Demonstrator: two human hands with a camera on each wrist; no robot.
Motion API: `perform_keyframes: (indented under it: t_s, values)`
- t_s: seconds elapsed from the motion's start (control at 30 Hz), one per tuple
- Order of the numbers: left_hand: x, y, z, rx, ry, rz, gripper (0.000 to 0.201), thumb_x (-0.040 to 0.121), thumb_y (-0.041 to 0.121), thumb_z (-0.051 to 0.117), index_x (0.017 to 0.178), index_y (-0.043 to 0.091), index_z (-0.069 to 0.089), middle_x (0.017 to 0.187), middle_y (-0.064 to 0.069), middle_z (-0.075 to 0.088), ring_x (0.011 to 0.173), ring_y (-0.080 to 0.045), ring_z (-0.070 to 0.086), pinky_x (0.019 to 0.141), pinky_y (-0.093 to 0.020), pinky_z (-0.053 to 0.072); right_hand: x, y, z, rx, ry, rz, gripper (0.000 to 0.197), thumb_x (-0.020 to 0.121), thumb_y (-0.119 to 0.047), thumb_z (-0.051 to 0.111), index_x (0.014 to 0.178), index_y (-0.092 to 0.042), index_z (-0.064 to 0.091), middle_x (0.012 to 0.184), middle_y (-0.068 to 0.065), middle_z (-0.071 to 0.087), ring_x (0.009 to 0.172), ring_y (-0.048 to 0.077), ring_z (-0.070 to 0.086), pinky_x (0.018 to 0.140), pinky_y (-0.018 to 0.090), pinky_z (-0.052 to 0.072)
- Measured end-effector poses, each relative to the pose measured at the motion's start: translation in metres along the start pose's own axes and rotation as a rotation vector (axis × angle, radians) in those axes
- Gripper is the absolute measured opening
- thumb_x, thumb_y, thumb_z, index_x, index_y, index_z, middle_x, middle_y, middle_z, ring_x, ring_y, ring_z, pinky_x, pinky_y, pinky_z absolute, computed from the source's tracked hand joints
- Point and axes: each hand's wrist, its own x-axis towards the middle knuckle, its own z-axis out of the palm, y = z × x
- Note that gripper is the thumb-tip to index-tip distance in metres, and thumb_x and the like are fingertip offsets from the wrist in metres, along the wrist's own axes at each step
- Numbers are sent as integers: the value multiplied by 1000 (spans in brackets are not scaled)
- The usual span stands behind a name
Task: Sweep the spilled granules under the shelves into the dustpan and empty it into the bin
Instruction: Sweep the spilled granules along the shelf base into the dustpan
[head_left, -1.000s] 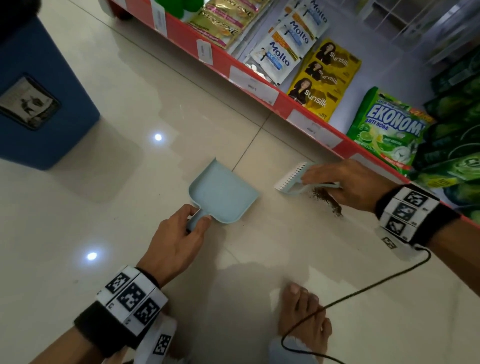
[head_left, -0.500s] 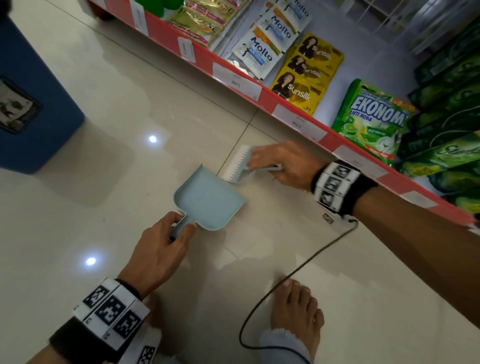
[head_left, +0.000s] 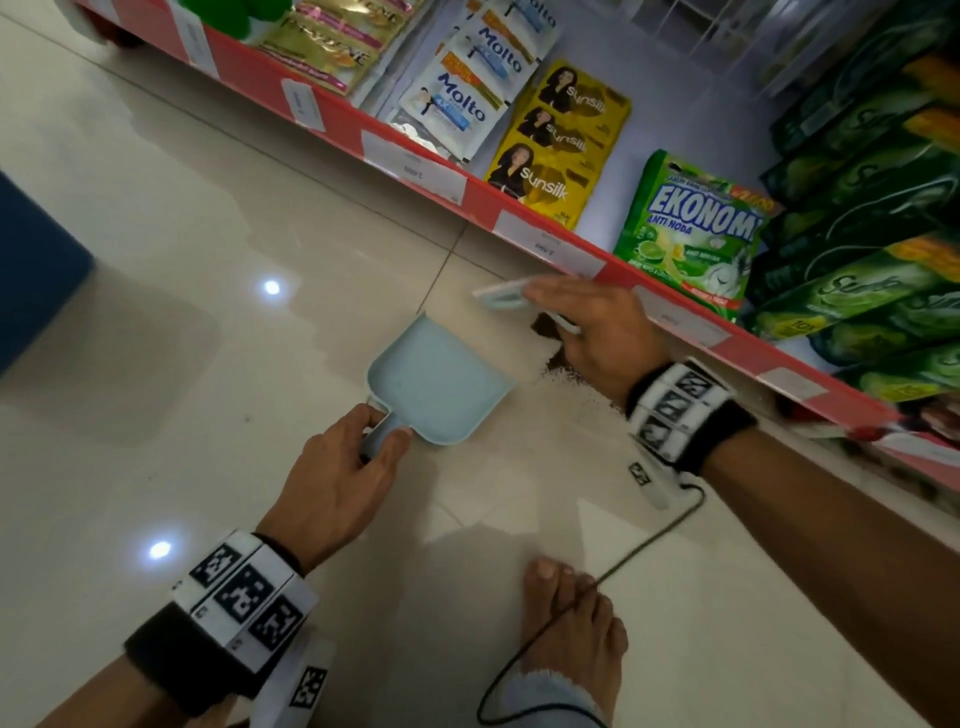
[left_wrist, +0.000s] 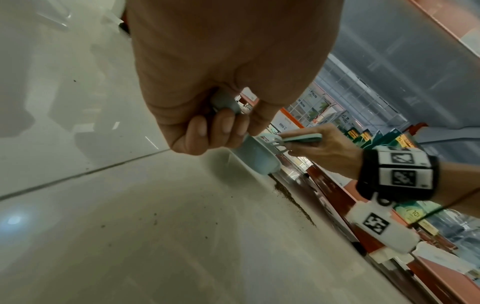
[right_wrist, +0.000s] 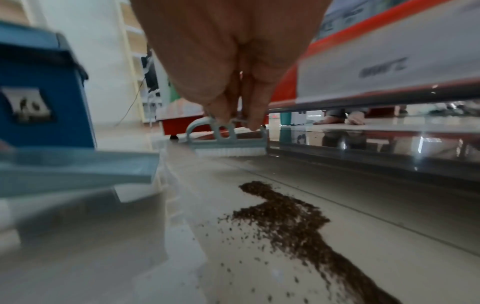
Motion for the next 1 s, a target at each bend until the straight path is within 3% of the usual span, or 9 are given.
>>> perform_keyframes:
  t_s: [0.13, 0.27, 0.37, 0.53, 0.67, 0.77, 0.87, 0.93, 1.0]
  values:
    - [10, 5, 5, -7, -25, 0, 22, 95, 41, 52, 78, 27, 49, 56, 5, 53, 49, -7, 47, 51, -27, 35, 10, -5, 17, -258, -145, 164, 48, 84, 9, 48, 129, -5, 62, 135, 14, 60, 121, 35, 59, 96, 46, 50]
    - [12, 3, 7, -26, -65, 21, 21, 96, 41, 52, 86, 23, 53, 56, 6, 54, 50, -6, 48, 53, -28, 38, -29, 9, 1, -202, -158, 273, 45, 85, 6, 57, 126, -10, 66, 132, 10, 63, 122, 30, 59, 103, 44, 47]
    - [14, 1, 8, -32, -98, 30, 21, 95, 40, 53, 84, 22, 53, 57, 5, 54, 51, -10, 49, 53, -29, 40, -63, 8, -15, -157, -212, 298, 44, 84, 5, 62, 123, -13, 68, 129, 8, 66, 120, 29, 61, 102, 45, 49]
    - [22, 10, 13, -44, -192, 39, 23, 94, 40, 53, 85, 20, 55, 58, 2, 55, 53, -15, 50, 58, -34, 42, -85, 0, -28, -94, 5, 345, 39, 85, 3, 62, 119, -13, 71, 120, 5, 71, 108, 27, 68, 93, 43, 55]
    - [31, 24, 17, -28, -283, 65, 23, 94, 40, 54, 89, 18, 57, 61, 1, 56, 56, -17, 51, 61, -35, 43, -94, 6, -32, -326, 166, 520, 36, 89, -7, 59, 120, -20, 70, 110, 9, 74, 96, 35, 69, 78, 45, 58]
    - [37, 30, 18, -22, -325, 70, 23, 95, 37, 54, 90, 15, 58, 64, 0, 55, 60, -19, 51, 65, -35, 42, -100, 18, -28, -506, 82, 742, 36, 89, -10, 56, 121, -22, 65, 104, 15, 72, 94, 41, 66, 77, 45, 56]
    - [38, 33, 19, -24, -358, 70, 22, 96, 35, 54, 92, 15, 59, 66, 0, 56, 63, -19, 51, 63, -33, 40, -109, 18, -17, -469, -67, 907, 37, 92, -15, 52, 126, -25, 62, 105, 17, 70, 96, 39, 64, 80, 42, 52]
    - [36, 37, 18, -23, -367, 76, 20, 96, 35, 53, 91, 17, 58, 67, 1, 56, 63, -19, 52, 60, -31, 39, -113, 10, -6, -372, -84, 862, 33, 92, -19, 53, 122, -25, 65, 101, 16, 72, 91, 38, 66, 76, 39, 52]
    - [33, 41, 18, -9, -374, 83, 19, 96, 36, 53, 89, 20, 58, 65, 2, 56, 62, -17, 52, 59, -31, 39, -117, -5, 2, -252, -2, 747, 28, 90, -19, 57, 115, -22, 70, 99, 13, 74, 87, 37, 67, 73, 39, 54]
